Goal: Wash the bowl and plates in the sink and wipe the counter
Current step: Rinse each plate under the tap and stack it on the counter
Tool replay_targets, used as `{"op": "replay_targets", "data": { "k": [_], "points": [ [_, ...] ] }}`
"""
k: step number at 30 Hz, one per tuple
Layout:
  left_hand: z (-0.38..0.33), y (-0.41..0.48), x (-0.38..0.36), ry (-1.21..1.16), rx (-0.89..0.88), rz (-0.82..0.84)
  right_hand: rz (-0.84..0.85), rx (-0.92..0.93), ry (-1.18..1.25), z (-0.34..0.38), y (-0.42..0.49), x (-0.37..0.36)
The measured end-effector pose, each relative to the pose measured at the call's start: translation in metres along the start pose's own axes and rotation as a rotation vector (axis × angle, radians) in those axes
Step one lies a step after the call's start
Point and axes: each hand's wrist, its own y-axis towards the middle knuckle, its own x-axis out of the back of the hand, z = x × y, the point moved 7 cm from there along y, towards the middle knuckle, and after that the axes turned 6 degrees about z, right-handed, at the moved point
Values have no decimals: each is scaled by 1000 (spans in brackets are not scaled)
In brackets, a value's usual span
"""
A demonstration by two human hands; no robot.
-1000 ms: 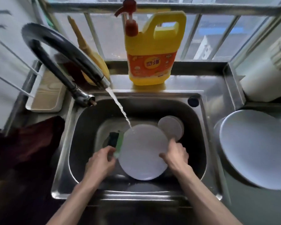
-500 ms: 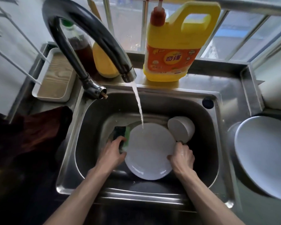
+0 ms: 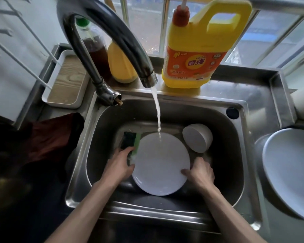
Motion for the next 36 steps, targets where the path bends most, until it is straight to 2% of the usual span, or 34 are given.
{"op": "replay_targets", "data": {
  "k": [2,6,8,11,15,17,19,21,22,24,26,28,31,34,36],
  "points": [
    [4,0,1,-2,3,10,51,44,88,-2,3,-2],
    [9,-1,1,-43,13,5,93,137,428,0,1,2],
    [9,-2,2,-81,27,15,37,204,469,5,-8,13],
    [11,-2,5,-125,36,18,-119,326,400,15,-26,40],
    [14,-2,2,-306,76,30,-293,449,467,20,-43,75],
    [12,-3,-3,-367,100,52,-332,482,516,20,-46,89],
    [8,-5,-1,-429,85,5,-319,505,579,20,-47,96],
    [0,-9,6,-599,46,-59,-280,515,623,21,-44,96],
    [-5,-12,8,-773,26,-58,-253,507,645,21,-43,94],
    [-20,-17,9,-1093,-7,27,-202,473,692,19,-39,86],
    [-29,-20,16,-1209,-58,56,-125,455,751,20,-41,76],
    [-28,-22,23,-1197,-78,3,-36,454,809,24,-46,64],
    [-21,-27,35,-1061,-79,-181,46,417,829,30,-49,44],
    [-18,-36,51,-907,-121,-383,59,333,810,33,-46,24],
    [-17,-39,57,-857,-130,-425,36,305,790,37,-47,17]
  ]
}}
